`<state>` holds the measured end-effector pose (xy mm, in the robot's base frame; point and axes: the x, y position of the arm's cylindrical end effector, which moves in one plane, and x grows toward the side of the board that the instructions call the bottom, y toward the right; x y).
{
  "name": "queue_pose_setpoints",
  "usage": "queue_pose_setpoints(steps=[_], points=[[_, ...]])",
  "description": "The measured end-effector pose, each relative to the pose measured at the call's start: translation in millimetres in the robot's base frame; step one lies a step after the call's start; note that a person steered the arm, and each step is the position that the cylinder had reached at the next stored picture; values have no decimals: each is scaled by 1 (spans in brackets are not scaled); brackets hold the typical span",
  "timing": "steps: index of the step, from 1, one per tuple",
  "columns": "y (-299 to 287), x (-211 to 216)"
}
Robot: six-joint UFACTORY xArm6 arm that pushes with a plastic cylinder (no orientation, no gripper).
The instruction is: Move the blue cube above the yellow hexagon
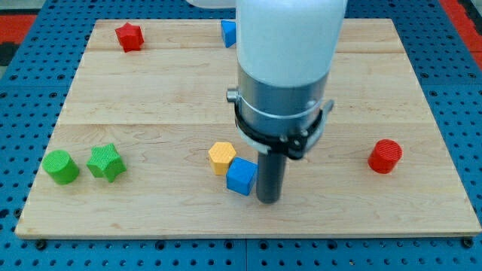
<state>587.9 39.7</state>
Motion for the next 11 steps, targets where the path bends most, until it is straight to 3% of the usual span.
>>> queue_pose_setpoints(steps=[1,2,3,6,8,9,11], points=[[-55,11],[-67,-12],[-52,-25],[8,-118],[105,-129],[38,-162],[-198,-163]])
